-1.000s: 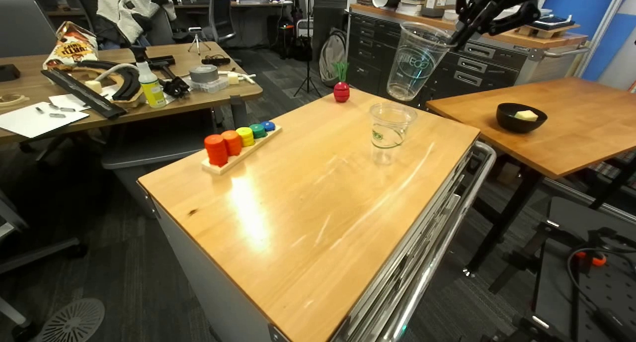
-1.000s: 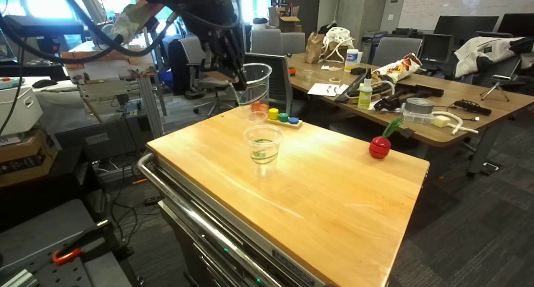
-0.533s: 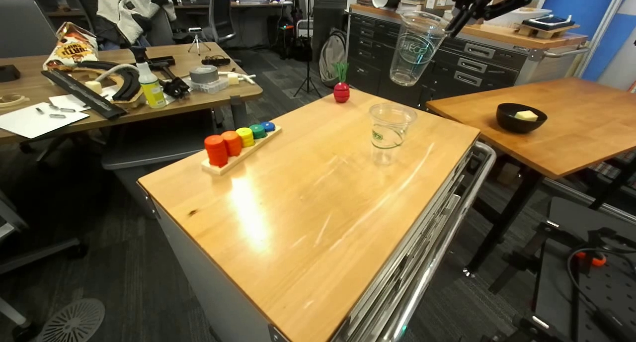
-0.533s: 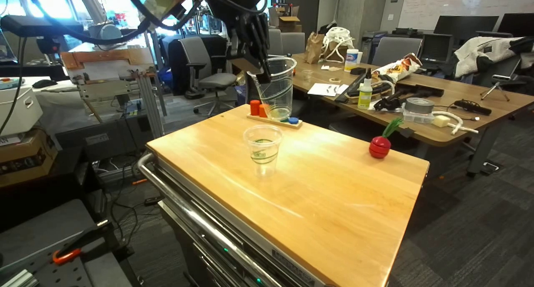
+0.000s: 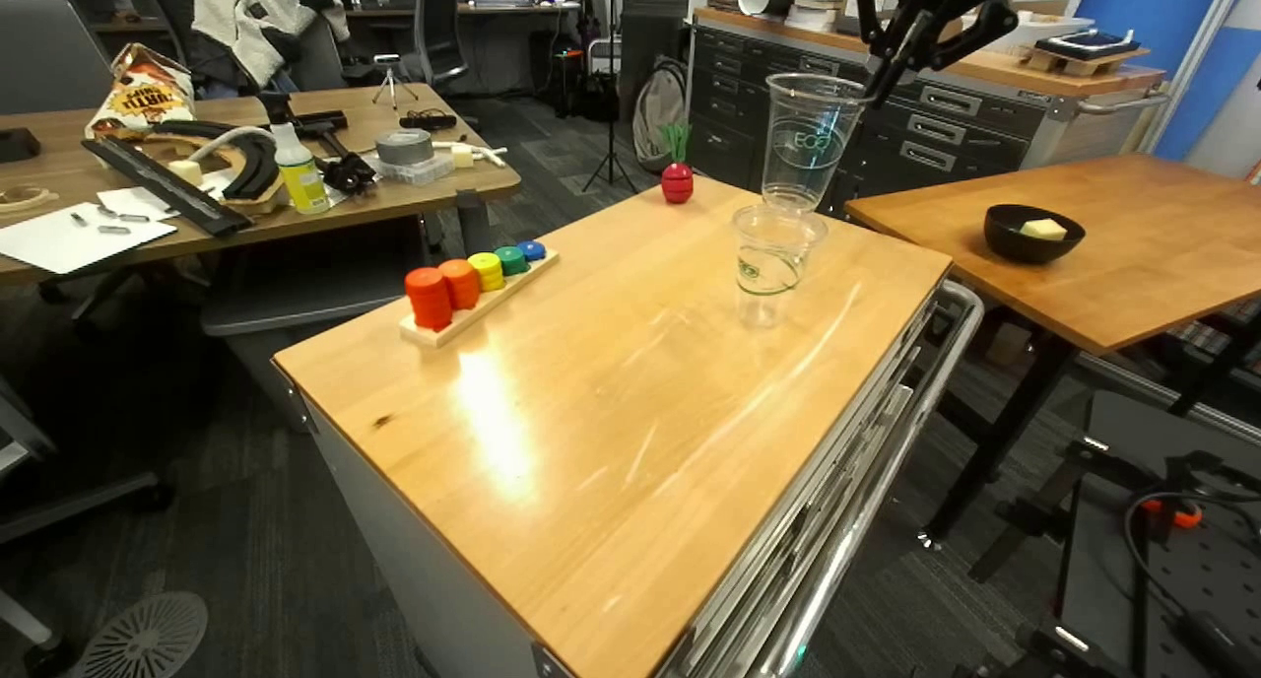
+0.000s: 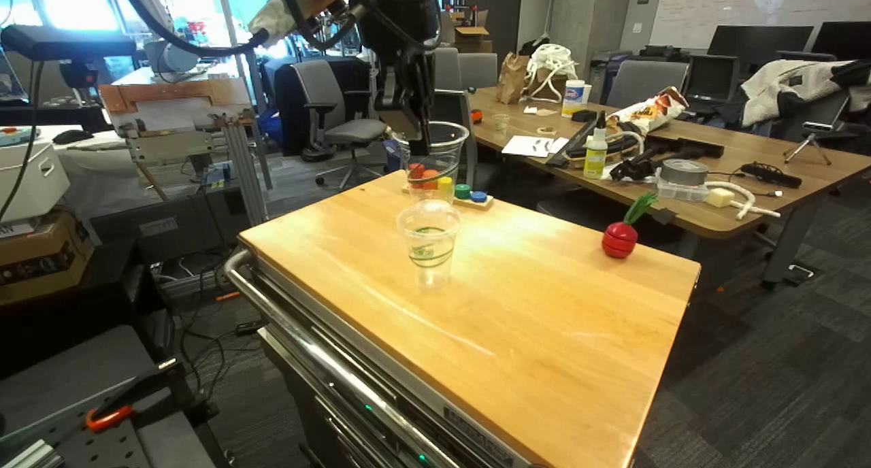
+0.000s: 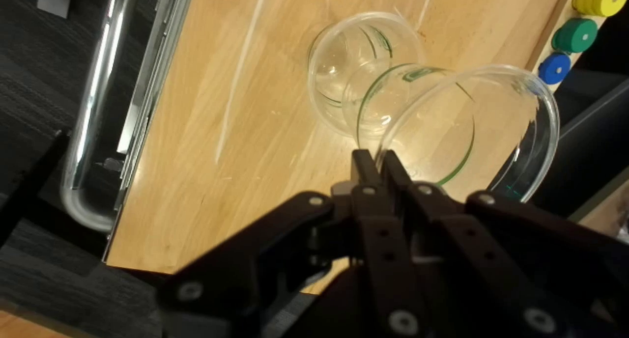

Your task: Stack the cups

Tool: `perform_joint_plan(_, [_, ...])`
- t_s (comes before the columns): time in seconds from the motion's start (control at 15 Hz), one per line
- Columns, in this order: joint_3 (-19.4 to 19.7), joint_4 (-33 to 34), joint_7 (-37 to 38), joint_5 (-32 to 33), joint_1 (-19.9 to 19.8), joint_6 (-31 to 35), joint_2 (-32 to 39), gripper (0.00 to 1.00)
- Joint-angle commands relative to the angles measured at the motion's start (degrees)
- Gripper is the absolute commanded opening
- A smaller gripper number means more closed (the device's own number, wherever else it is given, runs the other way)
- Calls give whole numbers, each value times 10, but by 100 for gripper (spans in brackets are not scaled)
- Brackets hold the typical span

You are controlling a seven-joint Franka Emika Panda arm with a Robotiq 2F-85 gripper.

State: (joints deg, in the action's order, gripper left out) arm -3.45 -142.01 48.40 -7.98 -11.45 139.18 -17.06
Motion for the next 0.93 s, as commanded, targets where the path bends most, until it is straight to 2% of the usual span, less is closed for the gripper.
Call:
perform_joint_plan(0.0, [26, 48, -29, -12, 23, -43, 40, 2])
perform_joint_plan(0.33, [33, 71, -46, -14, 39, -69, 73, 2])
perform_joint_plan(0.67, [31, 83, -42, 23, 42, -51, 117, 2])
perform_joint_plan(0.73, [32, 83, -42, 27, 43, -48, 122, 9])
perform_joint_plan(0.8, [33, 83, -43, 28, 44, -48, 127, 33])
perform_joint_plan(0.87, [34, 83, -46, 27, 45, -47, 131, 34])
